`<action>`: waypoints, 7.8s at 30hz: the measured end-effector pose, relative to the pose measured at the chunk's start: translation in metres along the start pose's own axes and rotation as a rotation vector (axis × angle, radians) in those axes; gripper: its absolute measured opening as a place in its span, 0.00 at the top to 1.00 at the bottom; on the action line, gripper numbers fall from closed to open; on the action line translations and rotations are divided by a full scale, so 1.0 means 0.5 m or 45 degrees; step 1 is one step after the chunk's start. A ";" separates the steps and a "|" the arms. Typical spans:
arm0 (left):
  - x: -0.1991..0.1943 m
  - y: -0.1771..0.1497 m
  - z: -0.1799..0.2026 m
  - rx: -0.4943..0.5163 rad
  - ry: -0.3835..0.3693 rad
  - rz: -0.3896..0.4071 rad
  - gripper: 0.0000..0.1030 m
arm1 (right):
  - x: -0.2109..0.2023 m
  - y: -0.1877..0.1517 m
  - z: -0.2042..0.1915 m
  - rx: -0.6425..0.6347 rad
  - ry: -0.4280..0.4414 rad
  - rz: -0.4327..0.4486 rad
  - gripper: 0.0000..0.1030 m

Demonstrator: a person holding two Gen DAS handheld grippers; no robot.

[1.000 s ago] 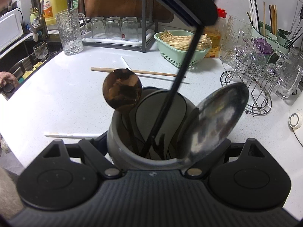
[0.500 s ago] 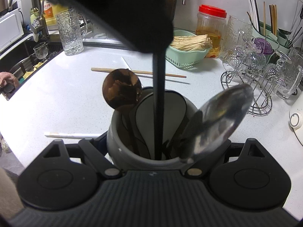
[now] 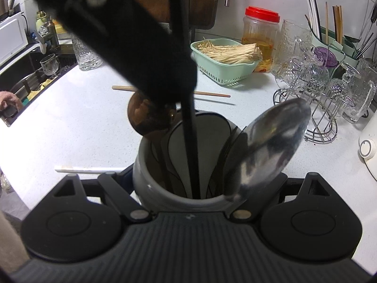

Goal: Organize utensils
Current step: 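Carry the black chopstick over the mug and lower it inside with left tool, then open the left tool and lift it away from the mug, then move the open left tool over the long white stick on the counter, then close the left tool on the long white stick and lift it, then carry the white stick upright over the mug with the left tool, then lower the white stick into the mug and open the left tool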

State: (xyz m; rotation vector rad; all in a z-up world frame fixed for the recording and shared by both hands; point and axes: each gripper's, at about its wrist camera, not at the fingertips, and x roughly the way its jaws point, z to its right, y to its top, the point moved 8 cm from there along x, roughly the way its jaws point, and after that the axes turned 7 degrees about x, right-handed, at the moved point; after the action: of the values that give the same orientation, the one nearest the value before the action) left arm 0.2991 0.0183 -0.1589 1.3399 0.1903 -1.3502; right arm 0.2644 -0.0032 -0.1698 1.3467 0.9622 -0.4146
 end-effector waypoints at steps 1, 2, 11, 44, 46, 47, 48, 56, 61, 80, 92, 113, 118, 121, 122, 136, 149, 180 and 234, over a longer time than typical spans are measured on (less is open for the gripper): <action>-0.005 0.002 -0.001 0.000 0.007 0.005 0.88 | 0.000 0.000 0.001 0.001 0.000 0.000 0.11; -0.011 0.004 -0.002 0.001 0.013 0.016 0.87 | 0.000 0.000 0.001 0.002 0.000 0.000 0.11; -0.084 0.015 -0.009 -0.013 0.089 0.128 0.72 | -0.002 -0.001 0.003 0.021 -0.012 0.006 0.11; -0.157 -0.063 -0.050 -0.031 0.154 0.202 0.36 | -0.003 -0.001 0.044 0.183 -0.157 0.018 0.11; -0.146 -0.071 -0.068 -0.027 0.191 0.182 0.34 | -0.004 -0.003 0.048 0.193 -0.168 0.021 0.11; -0.141 -0.075 -0.077 -0.025 0.200 0.176 0.34 | -0.005 -0.004 0.049 0.197 -0.172 0.022 0.11; -0.135 -0.080 -0.088 -0.027 0.212 0.169 0.33 | -0.005 -0.004 0.050 0.201 -0.177 0.022 0.11; -0.068 -0.119 -0.152 0.001 0.255 0.098 0.33 | -0.007 -0.007 0.057 0.244 -0.220 0.027 0.11; -0.015 -0.142 -0.175 0.022 0.250 0.033 0.33 | -0.006 -0.007 0.059 0.267 -0.238 0.031 0.11; 0.127 -0.185 -0.211 0.240 0.286 -0.182 0.47 | 0.002 -0.004 0.071 0.378 -0.281 0.032 0.11; 0.170 -0.179 -0.217 0.321 0.285 -0.202 0.51 | 0.003 -0.006 0.071 0.400 -0.302 0.030 0.11; 0.207 -0.190 -0.190 0.421 0.152 -0.287 0.66 | 0.004 -0.008 0.072 0.420 -0.333 0.025 0.11; 0.217 -0.183 -0.189 0.430 0.187 -0.324 0.75 | 0.004 -0.008 0.073 0.420 -0.332 0.024 0.11; 0.220 -0.177 -0.192 0.375 0.199 -0.360 0.81 | 0.005 -0.009 0.072 0.420 -0.330 0.024 0.11; 0.222 -0.174 -0.193 0.374 0.213 -0.364 0.83 | 0.005 -0.008 0.072 0.420 -0.328 0.022 0.11; 0.169 -0.157 -0.223 0.202 0.358 -0.252 0.94 | 0.011 -0.008 0.079 0.393 -0.258 -0.002 0.11; 0.032 -0.091 -0.242 -0.092 0.486 0.064 0.94 | 0.030 0.009 0.077 0.306 -0.180 -0.018 0.11; -0.236 0.052 -0.104 -0.156 0.527 0.467 0.94 | 0.061 0.038 0.056 0.227 -0.103 -0.003 0.11; 0.048 0.103 0.036 0.192 0.223 0.069 0.94 | 0.032 0.023 0.064 0.178 -0.079 0.112 0.00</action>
State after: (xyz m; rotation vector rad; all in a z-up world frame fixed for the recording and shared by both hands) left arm 0.3360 -0.0254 -0.1417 1.5810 0.1719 -1.2210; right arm 0.2933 -0.0265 -0.1772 1.4885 0.8317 -0.4604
